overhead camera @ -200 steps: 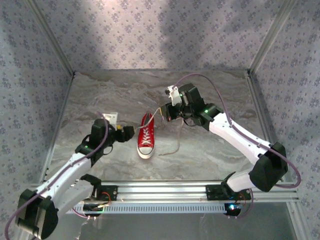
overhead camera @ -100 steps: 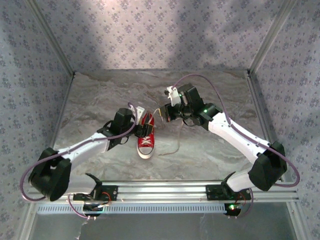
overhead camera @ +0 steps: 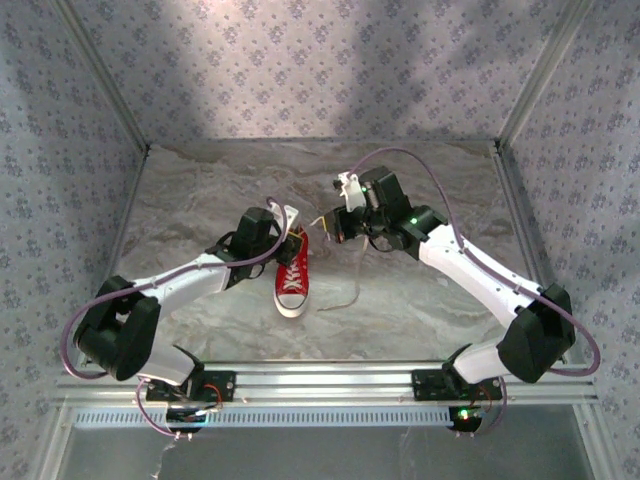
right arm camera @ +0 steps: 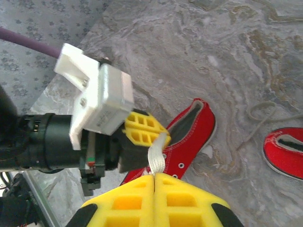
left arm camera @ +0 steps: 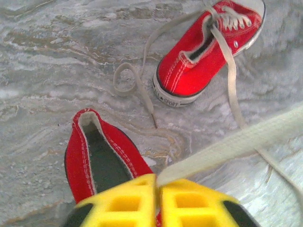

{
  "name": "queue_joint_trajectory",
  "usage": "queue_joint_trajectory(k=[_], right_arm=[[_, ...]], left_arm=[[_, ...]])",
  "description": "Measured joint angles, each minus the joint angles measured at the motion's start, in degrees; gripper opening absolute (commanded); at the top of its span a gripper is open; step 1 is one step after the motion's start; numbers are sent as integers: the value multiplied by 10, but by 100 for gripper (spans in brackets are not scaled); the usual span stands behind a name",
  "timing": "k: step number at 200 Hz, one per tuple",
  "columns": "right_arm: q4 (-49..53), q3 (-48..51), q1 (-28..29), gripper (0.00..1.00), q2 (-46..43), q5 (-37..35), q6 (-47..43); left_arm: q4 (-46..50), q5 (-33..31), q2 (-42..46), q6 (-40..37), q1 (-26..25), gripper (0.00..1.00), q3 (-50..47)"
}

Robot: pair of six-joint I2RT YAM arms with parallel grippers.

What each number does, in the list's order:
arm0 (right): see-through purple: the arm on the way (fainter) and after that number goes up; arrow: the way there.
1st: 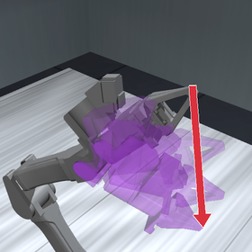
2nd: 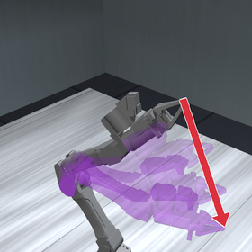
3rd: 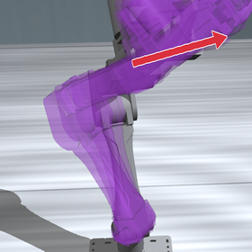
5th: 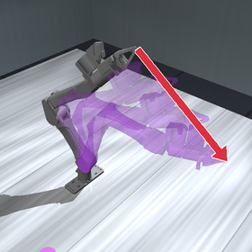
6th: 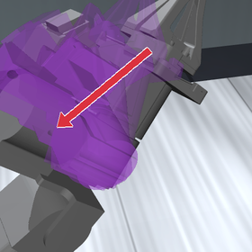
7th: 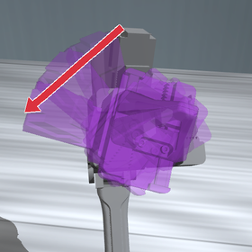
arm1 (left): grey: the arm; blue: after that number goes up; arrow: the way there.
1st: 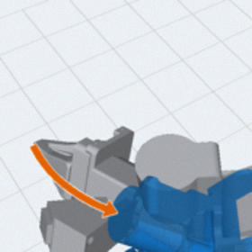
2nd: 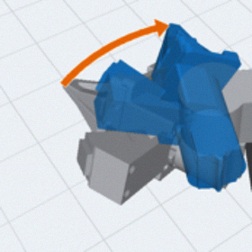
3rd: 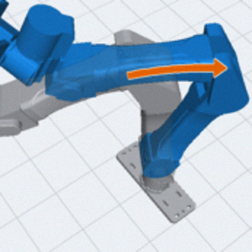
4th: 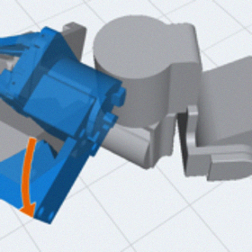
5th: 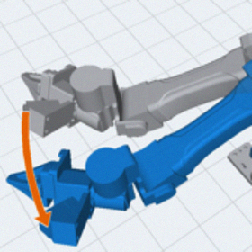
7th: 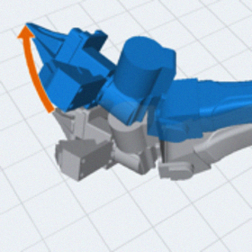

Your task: Tie the shoes

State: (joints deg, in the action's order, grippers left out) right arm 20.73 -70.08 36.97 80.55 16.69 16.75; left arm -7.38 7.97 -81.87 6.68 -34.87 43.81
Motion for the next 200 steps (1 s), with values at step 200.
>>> queue_joint_trajectory(k=[200], right_arm=[[58, -8, 66, 13, 156, -84, -8]], left_arm=[[30, 47, 41, 141, 62, 0, -30]])
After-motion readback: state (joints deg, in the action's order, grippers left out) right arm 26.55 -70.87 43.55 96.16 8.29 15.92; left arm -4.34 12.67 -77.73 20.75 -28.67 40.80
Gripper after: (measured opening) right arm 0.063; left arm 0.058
